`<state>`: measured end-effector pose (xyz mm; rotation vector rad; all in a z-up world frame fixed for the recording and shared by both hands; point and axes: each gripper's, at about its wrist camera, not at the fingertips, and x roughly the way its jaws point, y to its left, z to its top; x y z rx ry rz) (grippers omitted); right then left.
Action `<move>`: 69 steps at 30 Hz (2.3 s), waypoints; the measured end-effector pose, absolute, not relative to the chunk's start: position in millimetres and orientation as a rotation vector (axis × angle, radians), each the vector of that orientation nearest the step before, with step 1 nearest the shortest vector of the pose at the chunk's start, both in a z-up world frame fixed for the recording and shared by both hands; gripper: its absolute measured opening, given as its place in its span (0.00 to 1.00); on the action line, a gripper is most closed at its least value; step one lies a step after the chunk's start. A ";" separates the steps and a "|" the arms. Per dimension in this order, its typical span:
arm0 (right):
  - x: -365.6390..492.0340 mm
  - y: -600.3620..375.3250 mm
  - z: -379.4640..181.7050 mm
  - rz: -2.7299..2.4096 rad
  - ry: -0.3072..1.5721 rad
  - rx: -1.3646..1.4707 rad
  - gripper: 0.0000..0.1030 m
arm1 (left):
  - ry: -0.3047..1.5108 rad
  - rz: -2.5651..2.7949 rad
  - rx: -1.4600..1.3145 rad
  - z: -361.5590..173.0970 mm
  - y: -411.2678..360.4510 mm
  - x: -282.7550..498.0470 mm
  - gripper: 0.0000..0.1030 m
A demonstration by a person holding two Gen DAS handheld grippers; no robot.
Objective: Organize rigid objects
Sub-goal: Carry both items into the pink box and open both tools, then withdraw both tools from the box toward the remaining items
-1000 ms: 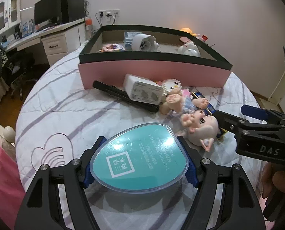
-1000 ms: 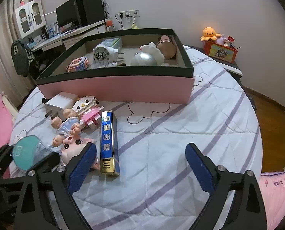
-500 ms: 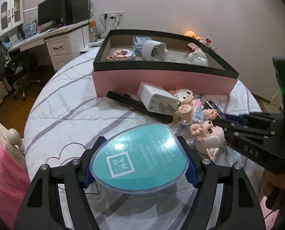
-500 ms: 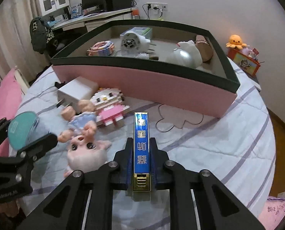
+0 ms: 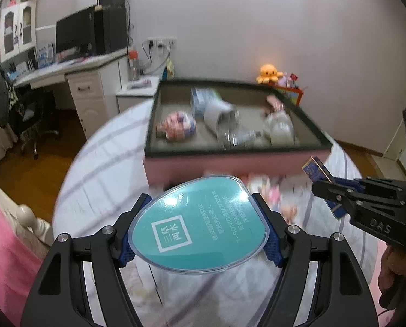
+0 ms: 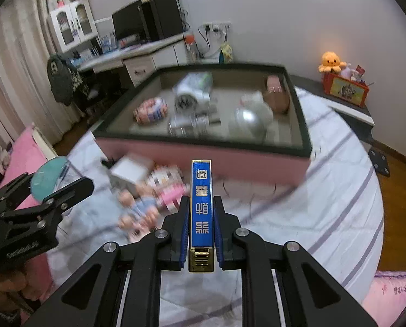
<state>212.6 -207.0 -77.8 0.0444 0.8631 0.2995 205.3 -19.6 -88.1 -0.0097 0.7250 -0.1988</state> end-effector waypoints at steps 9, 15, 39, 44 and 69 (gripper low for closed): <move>265.9 -209.5 -31.5 0.292 0.758 0.063 0.15 | 0.625 -0.185 -0.003 -39.0 -20.4 266.0 0.72; 307.8 -209.2 -23.2 0.286 0.750 0.087 0.15 | 0.640 -0.189 0.007 -35.0 -29.7 311.2 0.72; 357.5 -217.6 -64.8 0.247 0.824 0.124 0.83 | 0.746 -0.143 -0.044 -73.6 -28.5 360.3 1.00; 337.4 -226.0 -49.4 0.185 0.775 0.148 1.00 | 0.668 -0.115 -0.059 -48.7 -17.1 335.7 1.00; 178.4 -214.8 36.6 0.044 0.522 0.106 1.00 | 0.498 -0.058 -0.040 8.3 4.9 187.5 1.00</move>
